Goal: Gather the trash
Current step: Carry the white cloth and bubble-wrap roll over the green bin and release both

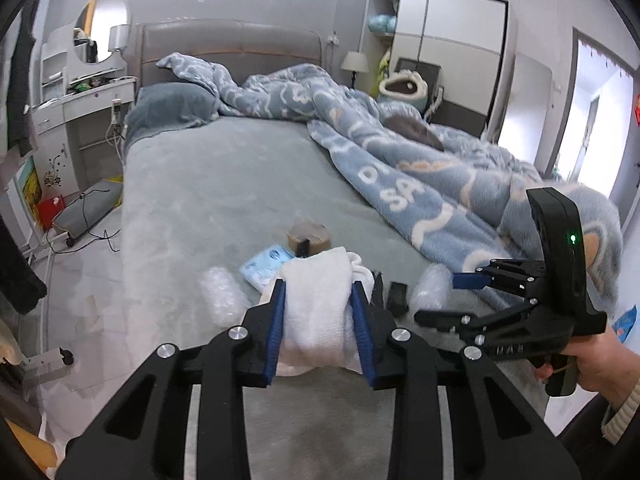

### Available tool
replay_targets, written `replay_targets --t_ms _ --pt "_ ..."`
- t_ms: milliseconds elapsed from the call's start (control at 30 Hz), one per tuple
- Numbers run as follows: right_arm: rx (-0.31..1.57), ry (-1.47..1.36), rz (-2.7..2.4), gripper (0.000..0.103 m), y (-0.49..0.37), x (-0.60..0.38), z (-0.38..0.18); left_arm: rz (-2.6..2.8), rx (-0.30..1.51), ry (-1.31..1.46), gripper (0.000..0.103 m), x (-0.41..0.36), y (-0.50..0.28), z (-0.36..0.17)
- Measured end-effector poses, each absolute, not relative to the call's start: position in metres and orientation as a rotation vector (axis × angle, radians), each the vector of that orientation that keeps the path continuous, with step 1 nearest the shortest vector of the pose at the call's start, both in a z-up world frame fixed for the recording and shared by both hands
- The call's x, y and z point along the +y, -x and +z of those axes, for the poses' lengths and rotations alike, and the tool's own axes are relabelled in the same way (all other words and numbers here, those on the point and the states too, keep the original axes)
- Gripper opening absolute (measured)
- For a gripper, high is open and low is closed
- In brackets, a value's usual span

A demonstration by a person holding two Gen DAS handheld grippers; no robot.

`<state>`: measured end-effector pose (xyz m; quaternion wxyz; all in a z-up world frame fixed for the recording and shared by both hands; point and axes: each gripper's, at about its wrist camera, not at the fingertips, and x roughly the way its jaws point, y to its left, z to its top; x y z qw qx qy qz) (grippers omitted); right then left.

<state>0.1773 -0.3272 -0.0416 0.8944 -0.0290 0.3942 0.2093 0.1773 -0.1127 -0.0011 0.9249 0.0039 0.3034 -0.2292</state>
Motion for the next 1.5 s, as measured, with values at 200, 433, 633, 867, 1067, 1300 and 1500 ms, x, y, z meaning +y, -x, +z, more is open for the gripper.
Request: replay_targets --t_ms 200,433,633,867,1067,1300,1500 --pt "0.746 0.021 0.427 0.065 -0.185 -0.306 -0.015 -0.422 0.649 0.059 0.034 -0.077 -0.177 0.003" --pt "0.718 0.005 0.475 0.065 -0.197 -0.256 0.005 -0.341 0.688 0.155 0.034 -0.026 -0.171 0.000" --pt "0.718 0.037 0.544 0.065 -0.200 -0.198 0.011 -0.226 0.727 0.139 0.035 0.021 -0.164 -0.015" --pt "0.738 0.057 0.639 0.065 -0.197 -0.124 0.017 -0.093 0.850 0.129 0.035 0.077 -0.165 -0.052" --pt "0.755 0.083 0.712 0.065 -0.191 -0.069 0.017 -0.056 0.965 0.135 0.036 0.114 -0.158 -0.080" --pt "0.822 0.089 0.774 0.065 -0.186 -0.017 0.005 -0.061 1.128 0.188 0.036 0.146 -0.144 -0.117" --pt "0.887 0.090 0.812 0.065 -0.185 0.017 -0.013 -0.054 1.263 0.226 0.036 0.168 -0.131 -0.150"
